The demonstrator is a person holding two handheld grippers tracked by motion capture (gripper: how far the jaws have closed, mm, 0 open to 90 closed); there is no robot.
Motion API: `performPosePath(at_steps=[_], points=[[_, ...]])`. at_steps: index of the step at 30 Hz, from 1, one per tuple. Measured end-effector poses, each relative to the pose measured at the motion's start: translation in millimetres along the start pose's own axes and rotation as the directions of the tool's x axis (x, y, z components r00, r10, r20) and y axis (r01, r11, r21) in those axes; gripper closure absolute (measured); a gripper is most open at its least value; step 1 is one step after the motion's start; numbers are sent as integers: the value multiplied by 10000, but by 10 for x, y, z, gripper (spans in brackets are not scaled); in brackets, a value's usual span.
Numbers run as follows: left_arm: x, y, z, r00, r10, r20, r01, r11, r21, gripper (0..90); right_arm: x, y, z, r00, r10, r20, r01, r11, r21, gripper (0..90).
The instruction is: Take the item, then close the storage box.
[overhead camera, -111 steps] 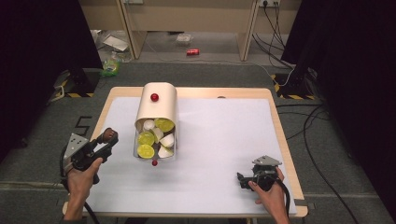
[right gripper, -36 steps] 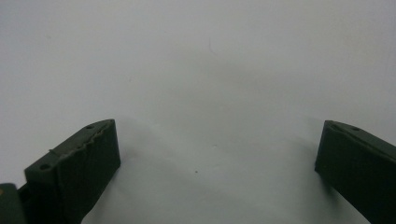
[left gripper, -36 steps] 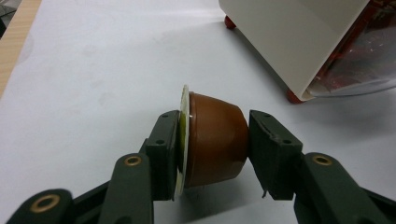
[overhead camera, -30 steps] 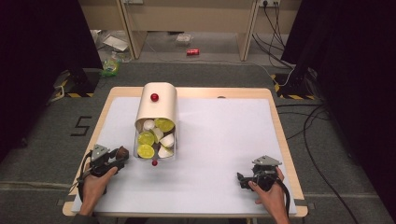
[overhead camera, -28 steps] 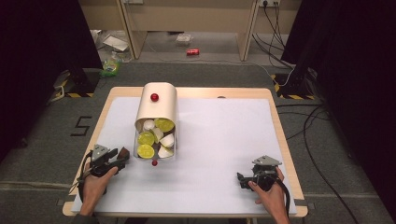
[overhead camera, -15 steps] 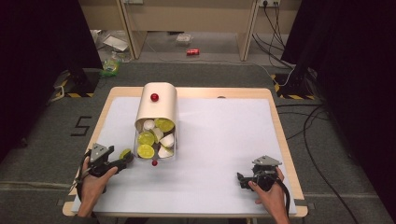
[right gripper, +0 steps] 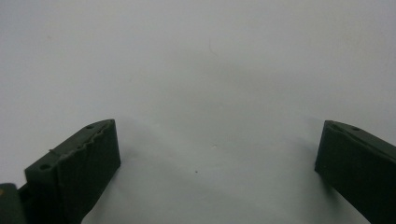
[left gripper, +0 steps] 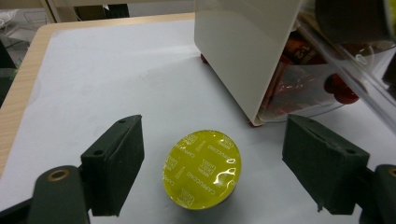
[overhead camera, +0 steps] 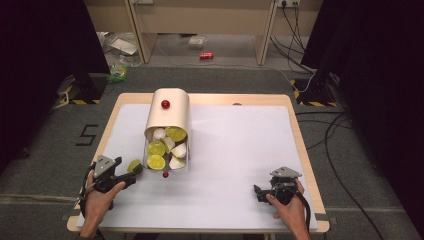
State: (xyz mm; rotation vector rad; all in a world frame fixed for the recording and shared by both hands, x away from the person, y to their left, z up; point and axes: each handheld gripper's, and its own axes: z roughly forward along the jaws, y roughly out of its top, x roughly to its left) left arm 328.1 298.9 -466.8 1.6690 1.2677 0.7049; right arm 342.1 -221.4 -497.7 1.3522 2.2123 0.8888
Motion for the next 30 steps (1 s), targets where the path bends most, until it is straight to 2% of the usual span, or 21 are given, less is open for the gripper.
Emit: performPosePath(at_steps=[4,10,19,30], points=[[-33,-3,-50,9999,90,46,-90,9999,-109,198,1,0,0,10000,18,-4,-18,10000,7,4],[-77,-20,-112,9998,-20,193,25,9997,-227,193,2,0,0,10000,24,-3,-24,10000,7,3],[-88,-65,-196,9999,-35,146,41,9994,-356,193,2,0,0,10000,23,-4,-23,10000,8,4],[-170,-72,-290,9997,55,251,-42,9987,-516,191,2,0,0,10000,22,0,-22,10000,11,3]])
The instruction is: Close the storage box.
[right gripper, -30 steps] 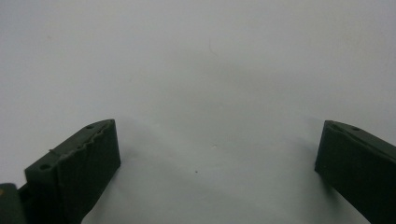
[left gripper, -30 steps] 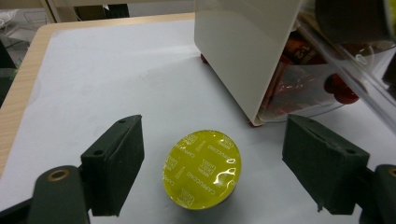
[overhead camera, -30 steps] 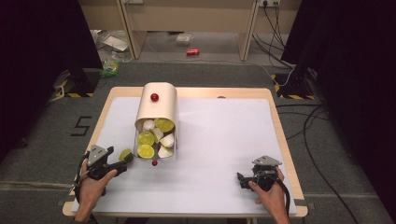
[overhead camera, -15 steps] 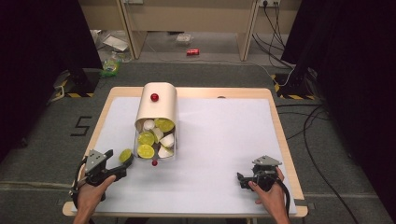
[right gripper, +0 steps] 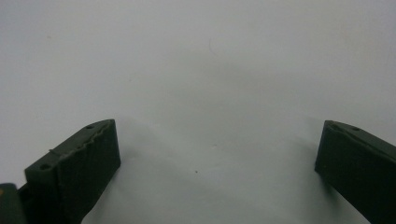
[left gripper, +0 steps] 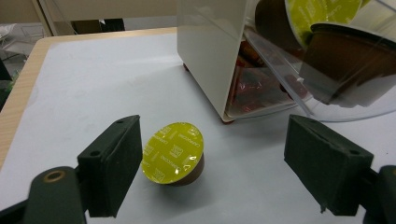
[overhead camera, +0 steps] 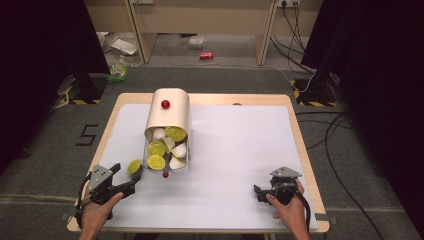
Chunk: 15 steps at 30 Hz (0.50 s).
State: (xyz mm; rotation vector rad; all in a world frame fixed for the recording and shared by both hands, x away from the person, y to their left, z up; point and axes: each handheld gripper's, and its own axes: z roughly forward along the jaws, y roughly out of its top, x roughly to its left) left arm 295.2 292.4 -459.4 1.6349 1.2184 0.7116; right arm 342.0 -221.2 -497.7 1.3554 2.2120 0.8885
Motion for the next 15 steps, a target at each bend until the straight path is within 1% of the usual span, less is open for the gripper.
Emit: performPosePath(at_steps=[10,11,14,15], points=[[-20,-5,-86,10000,57,16,-57,9999,-136,187,0,1,1,10000,6,2,-6,10000,5,3],[-35,-7,-92,10000,21,80,-20,9999,-166,187,0,1,1,10000,6,2,-6,10000,5,3],[-95,-8,-104,9997,120,231,-115,9998,-182,187,-1,1,1,10000,-21,9,21,10000,3,3],[-95,-8,-104,9997,120,231,-115,9998,-182,186,-1,1,1,10000,-21,9,21,10000,3,3]])
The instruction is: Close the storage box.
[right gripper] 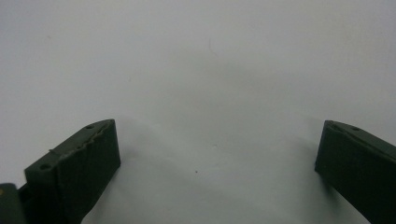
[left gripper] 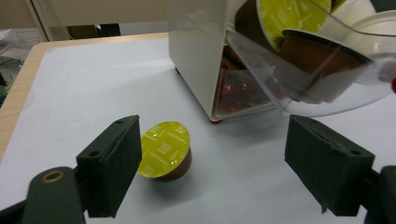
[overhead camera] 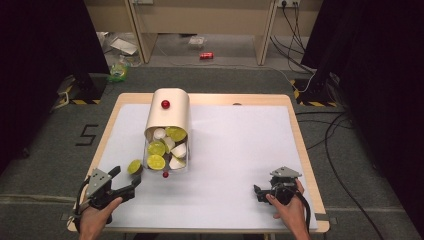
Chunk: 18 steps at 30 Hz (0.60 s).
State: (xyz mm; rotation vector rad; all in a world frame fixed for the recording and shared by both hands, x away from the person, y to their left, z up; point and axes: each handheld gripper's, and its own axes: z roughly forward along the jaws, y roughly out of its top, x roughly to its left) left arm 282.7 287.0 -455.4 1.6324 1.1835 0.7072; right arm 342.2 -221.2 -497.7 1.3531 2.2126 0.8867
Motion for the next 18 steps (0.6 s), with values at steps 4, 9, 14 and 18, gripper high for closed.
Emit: performPosePath(at_steps=[4,9,14,18], points=[[-53,-3,-5,9999,60,104,-60,10000,3,186,1,0,-1,10000,19,-1,-19,10000,1,3],[-85,4,1,9999,43,156,-42,10000,-57,186,1,0,-1,10000,21,-3,-21,10000,2,3],[-96,34,-2,9999,18,165,-15,9999,-170,186,0,0,-1,10000,19,0,-19,10000,2,3],[-115,50,15,9998,17,203,-13,9998,-191,185,1,0,-1,10000,17,1,-17,10000,6,3]])
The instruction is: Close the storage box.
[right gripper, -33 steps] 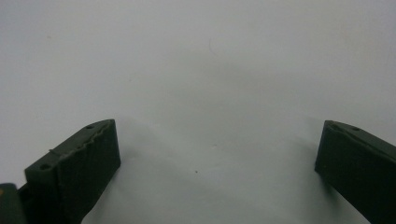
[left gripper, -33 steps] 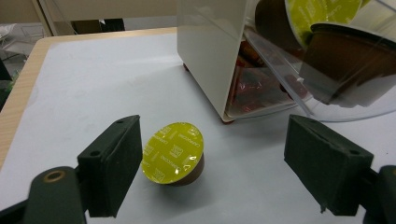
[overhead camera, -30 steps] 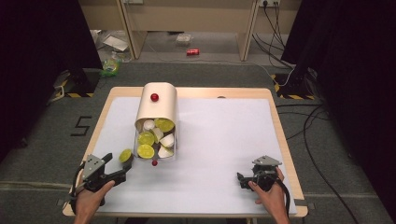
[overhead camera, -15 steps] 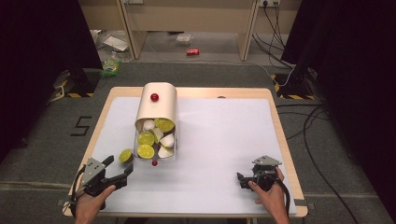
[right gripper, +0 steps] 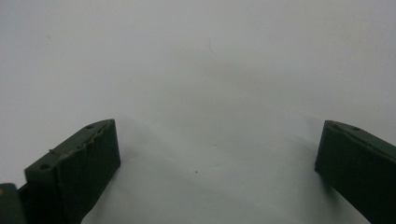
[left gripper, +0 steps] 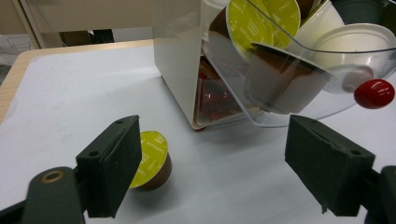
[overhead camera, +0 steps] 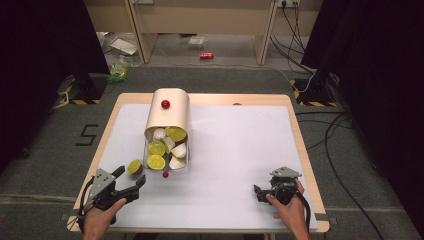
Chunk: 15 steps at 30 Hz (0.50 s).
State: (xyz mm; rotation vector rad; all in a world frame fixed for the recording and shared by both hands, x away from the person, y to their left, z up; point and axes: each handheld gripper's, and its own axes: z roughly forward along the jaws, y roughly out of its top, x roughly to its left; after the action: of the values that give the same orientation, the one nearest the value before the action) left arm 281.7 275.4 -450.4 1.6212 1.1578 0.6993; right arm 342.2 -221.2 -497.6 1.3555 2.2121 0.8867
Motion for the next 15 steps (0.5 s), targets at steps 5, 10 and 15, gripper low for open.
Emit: performPosePath(at_steps=[5,10,15], points=[[-28,28,30,10000,63,49,-63,10000,-61,186,0,0,0,10000,0,-1,0,10000,1,3],[-30,52,66,10000,74,25,-74,9999,-85,186,-1,0,0,10000,3,-4,-3,10000,2,3],[-31,46,109,10000,60,30,-60,10000,0,166,-1,0,0,10000,-1,0,1,10000,1,3]])
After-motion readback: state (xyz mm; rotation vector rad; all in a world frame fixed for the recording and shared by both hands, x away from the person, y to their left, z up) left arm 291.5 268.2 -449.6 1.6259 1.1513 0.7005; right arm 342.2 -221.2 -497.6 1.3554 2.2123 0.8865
